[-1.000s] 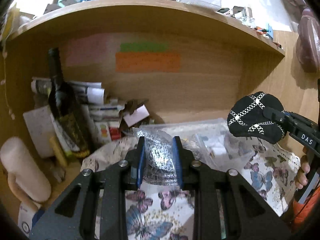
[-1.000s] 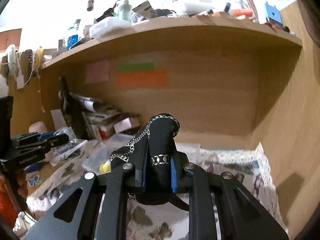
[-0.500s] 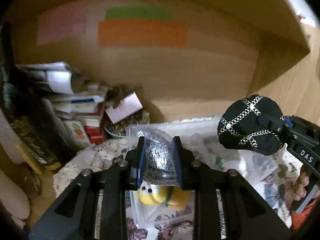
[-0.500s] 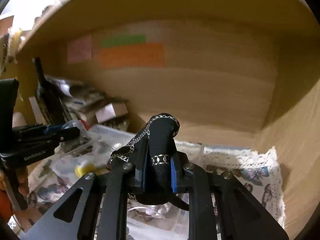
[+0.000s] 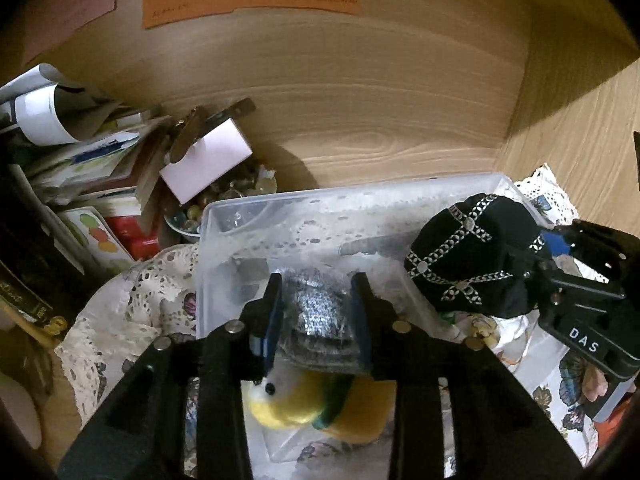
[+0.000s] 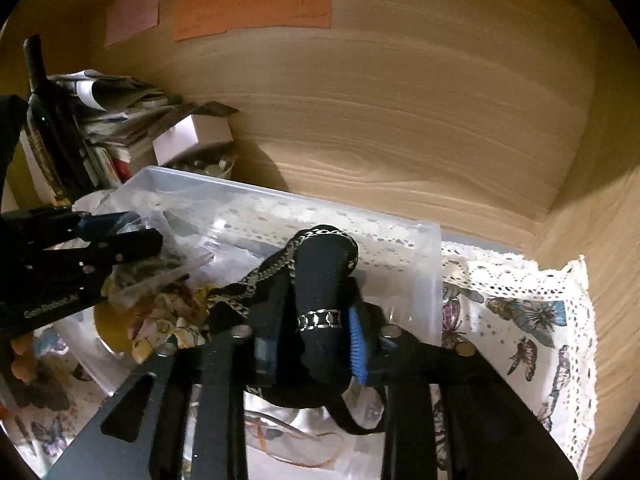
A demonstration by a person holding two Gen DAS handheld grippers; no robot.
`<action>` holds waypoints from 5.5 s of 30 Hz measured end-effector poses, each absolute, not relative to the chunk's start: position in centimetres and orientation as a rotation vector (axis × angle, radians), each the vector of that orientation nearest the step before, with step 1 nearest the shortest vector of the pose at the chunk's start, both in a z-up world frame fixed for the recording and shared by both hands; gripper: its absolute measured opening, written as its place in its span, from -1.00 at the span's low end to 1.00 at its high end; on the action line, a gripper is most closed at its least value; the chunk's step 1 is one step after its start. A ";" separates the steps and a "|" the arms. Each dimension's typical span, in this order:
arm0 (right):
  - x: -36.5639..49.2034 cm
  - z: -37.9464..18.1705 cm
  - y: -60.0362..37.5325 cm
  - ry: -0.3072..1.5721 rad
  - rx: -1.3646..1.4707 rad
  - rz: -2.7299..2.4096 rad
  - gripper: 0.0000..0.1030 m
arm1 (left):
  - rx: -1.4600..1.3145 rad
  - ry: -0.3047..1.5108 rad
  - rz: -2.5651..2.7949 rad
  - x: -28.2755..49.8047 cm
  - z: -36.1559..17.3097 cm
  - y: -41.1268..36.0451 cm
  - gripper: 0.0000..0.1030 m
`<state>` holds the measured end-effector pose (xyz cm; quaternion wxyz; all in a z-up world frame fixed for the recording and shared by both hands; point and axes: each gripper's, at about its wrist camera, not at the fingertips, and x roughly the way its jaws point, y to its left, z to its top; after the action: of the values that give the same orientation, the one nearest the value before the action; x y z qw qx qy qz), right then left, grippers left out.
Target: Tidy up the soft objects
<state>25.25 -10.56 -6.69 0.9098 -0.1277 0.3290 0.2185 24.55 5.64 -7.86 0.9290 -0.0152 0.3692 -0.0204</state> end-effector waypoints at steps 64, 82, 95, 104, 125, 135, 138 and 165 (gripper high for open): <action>6.7 -12.3 -10.0 0.810 -0.222 0.794 -0.29 | -0.079 0.743 -0.062 4.7 -8.4 6.1 -0.91; 8.7 -5.4 -11.9 0.563 -0.203 0.659 -0.93 | -0.067 0.560 -0.089 6.3 -3.1 5.9 -0.91; 15.4 0.5 -12.7 0.380 -0.139 0.559 -0.93 | -0.058 0.549 -0.105 13.4 -1.7 5.7 -0.91; 20.7 -3.8 -9.5 0.534 -0.205 0.579 -0.93 | -0.038 0.704 -0.109 18.6 -6.4 5.6 -0.91; 16.7 0.0 -11.9 0.417 -0.182 0.566 -0.11 | -0.055 0.552 -0.120 13.8 -1.3 5.2 -0.46; 10.5 3.7 -14.6 0.237 -0.115 0.563 0.59 | -0.059 0.358 -0.097 7.0 3.4 3.7 0.53; 9.4 4.0 -15.0 0.216 -0.094 0.565 0.67 | -0.053 0.316 -0.075 5.4 3.8 3.4 0.86; 6.5 4.0 -16.5 0.190 -0.033 0.549 0.99 | -0.025 0.243 -0.027 2.1 4.4 2.1 0.99</action>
<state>6.54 -16.49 3.98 0.9580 -0.0163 0.0935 0.2706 2.10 2.08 4.40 0.9924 -0.0123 0.1214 -0.0133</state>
